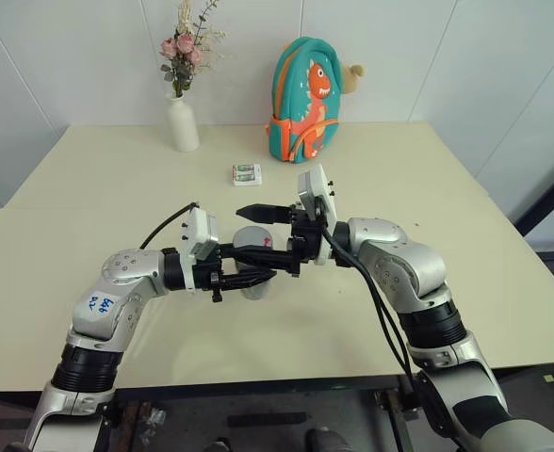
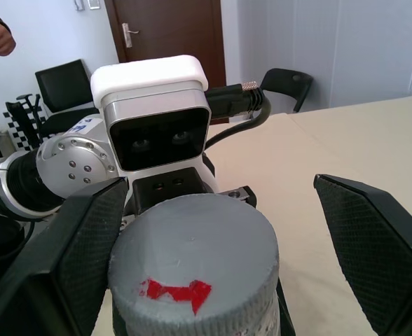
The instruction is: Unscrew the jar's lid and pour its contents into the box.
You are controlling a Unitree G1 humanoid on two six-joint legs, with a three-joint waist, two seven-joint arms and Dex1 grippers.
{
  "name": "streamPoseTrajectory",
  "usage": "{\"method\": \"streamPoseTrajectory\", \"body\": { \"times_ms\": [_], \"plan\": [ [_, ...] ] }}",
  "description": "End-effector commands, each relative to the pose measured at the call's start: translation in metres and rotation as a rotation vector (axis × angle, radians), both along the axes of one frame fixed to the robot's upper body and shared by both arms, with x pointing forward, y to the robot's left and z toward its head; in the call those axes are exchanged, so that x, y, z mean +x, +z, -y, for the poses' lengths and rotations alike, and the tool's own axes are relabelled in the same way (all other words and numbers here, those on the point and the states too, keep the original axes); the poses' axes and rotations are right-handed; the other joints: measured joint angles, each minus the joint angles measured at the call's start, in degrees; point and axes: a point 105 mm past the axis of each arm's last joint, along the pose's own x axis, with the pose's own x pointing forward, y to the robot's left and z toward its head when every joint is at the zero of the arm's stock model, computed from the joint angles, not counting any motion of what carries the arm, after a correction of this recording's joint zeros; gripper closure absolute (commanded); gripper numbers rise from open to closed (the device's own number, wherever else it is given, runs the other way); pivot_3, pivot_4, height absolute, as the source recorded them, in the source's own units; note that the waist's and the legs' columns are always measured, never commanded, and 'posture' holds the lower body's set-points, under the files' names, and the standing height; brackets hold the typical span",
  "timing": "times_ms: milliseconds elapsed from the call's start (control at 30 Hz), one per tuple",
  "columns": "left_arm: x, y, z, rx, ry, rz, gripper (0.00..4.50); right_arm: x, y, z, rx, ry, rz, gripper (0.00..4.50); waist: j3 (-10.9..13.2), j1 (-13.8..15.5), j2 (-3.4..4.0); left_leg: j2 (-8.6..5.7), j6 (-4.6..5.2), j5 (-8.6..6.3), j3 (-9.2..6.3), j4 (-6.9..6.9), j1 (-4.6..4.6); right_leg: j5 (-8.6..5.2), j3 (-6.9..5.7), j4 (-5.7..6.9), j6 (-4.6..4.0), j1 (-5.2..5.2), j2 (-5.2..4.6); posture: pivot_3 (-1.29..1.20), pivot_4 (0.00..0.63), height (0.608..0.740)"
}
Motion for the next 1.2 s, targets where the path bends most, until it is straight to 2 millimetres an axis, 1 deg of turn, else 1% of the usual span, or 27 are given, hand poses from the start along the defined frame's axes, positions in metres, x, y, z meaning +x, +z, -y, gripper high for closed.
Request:
{"method": "streamPoseTrajectory", "body": {
  "times_ms": [33,67,167,233,300,433,500,567,667,800,867,967,1067,1200],
  "plan": [
    [-0.005,0.015,0.004,-0.021,-0.027,0.057,2.52,0.006,0.008,0.011,-0.012,-0.042,0.064,0.06,0.00,0.03,0.00,0.00,0.00,0.00,0.00,0.00,0.00,0.00,0.00,0.00,0.00,0.00,0.00,0.00,0.150,0.740],
    [-0.005,0.017,0.004,-0.028,-0.030,0.055,2.52,0.008,0.008,0.015,-0.020,-0.054,0.068,0.06,0.00,0.08,0.00,0.00,0.00,0.00,0.00,0.00,0.00,0.00,0.00,0.00,0.00,0.00,0.00,0.00,0.150,0.740],
    [-0.007,0.021,0.004,-0.045,-0.034,0.049,2.52,0.019,0.010,0.037,-0.043,-0.108,0.082,0.06,0.00,0.12,0.00,0.00,0.00,0.00,0.00,0.01,0.00,0.00,0.00,0.00,0.00,0.01,0.00,0.00,0.150,0.740],
    [-0.007,0.021,0.003,-0.044,-0.032,0.048,2.52,0.023,0.010,0.048,-0.053,-0.129,0.087,0.06,0.00,0.07,0.00,0.00,0.00,0.00,0.00,0.01,0.00,0.00,0.00,0.00,0.00,0.01,0.00,0.00,0.150,0.740],
    [-0.007,0.020,0.001,-0.041,-0.026,0.045,2.52,0.028,0.010,0.063,-0.069,-0.152,0.089,0.06,0.00,0.09,0.00,0.00,0.00,0.00,0.00,0.00,0.00,0.00,0.00,0.00,0.00,0.01,0.00,0.00,0.150,0.740],
    [-0.007,0.018,-0.001,-0.038,-0.023,0.042,2.52,0.030,0.012,0.081,-0.077,-0.160,0.076,0.06,0.00,0.30,0.00,-0.01,0.00,0.00,0.00,0.01,-0.02,0.00,0.00,-0.06,0.00,0.02,-0.01,0.00,0.150,0.740],
    [-0.007,0.017,-0.001,-0.037,-0.023,0.042,2.52,0.027,0.013,0.084,-0.074,-0.141,0.067,0.06,0.00,-0.12,0.00,-0.01,0.00,0.00,0.01,-0.01,0.01,0.00,0.00,-0.05,0.00,0.02,0.00,0.00,0.150,0.740],
    [-0.006,0.017,-0.001,-0.036,-0.024,0.043,2.52,0.021,0.017,0.080,-0.057,-0.098,0.052,0.06,0.00,-0.32,0.01,0.00,0.00,0.00,0.00,-0.05,0.01,0.00,0.01,-0.04,0.00,0.01,0.01,0.00,0.150,0.740],
    [-0.006,0.018,0.001,-0.034,-0.031,0.046,2.52,-0.002,0.020,0.053,-0.033,0.037,0.048,0.06,0.01,-0.32,0.01,0.00,0.00,0.00,0.00,-0.04,0.01,0.00,0.01,-0.01,0.00,0.00,0.01,0.00,0.150,0.740],
    [-0.005,0.017,0.004,-0.028,-0.041,0.046,2.52,-0.012,0.022,0.030,-0.003,0.094,0.041,0.06,0.00,-0.04,0.01,0.00,0.00,0.00,-0.01,0.00,0.01,0.00,0.00,0.03,0.00,0.01,0.00,0.00,0.150,0.740],
    [-0.005,0.017,0.004,-0.024,-0.044,0.047,2.52,-0.016,0.020,0.022,-0.002,0.112,0.039,0.06,0.00,0.05,0.01,-0.01,-0.01,0.00,-0.01,0.06,0.00,0.01,0.00,0.03,0.01,0.03,0.00,0.00,0.150,0.740],
    [-0.006,0.018,0.005,-0.026,-0.048,0.047,2.52,-0.032,0.015,0.011,-0.020,0.219,0.025,0.06,0.00,0.12,0.01,-0.01,-0.01,0.00,-0.01,0.07,-0.01,0.01,0.00,0.03,0.01,0.02,0.00,0.00,0.150,0.740],
    [-0.006,0.017,0.007,-0.028,-0.052,0.042,2.52,-0.026,0.014,-0.001,-0.019,0.190,0.037,0.06,0.00,0.14,0.01,-0.01,-0.01,0.00,-0.02,0.05,-0.01,0.01,-0.01,0.02,0.01,0.02,0.00,0.00,0.150,0.740],
    [-0.007,0.016,0.008,-0.030,-0.055,0.038,2.52,-0.015,0.016,-0.003,-0.015,0.140,0.050,0.06,0.00,-0.08,0.01,-0.01,-0.01,0.01,-0.02,0.06,0.01,0.00,-0.01,0.12,0.01,0.00,0.01,0.00,0.150,0.740]
  ]
}}
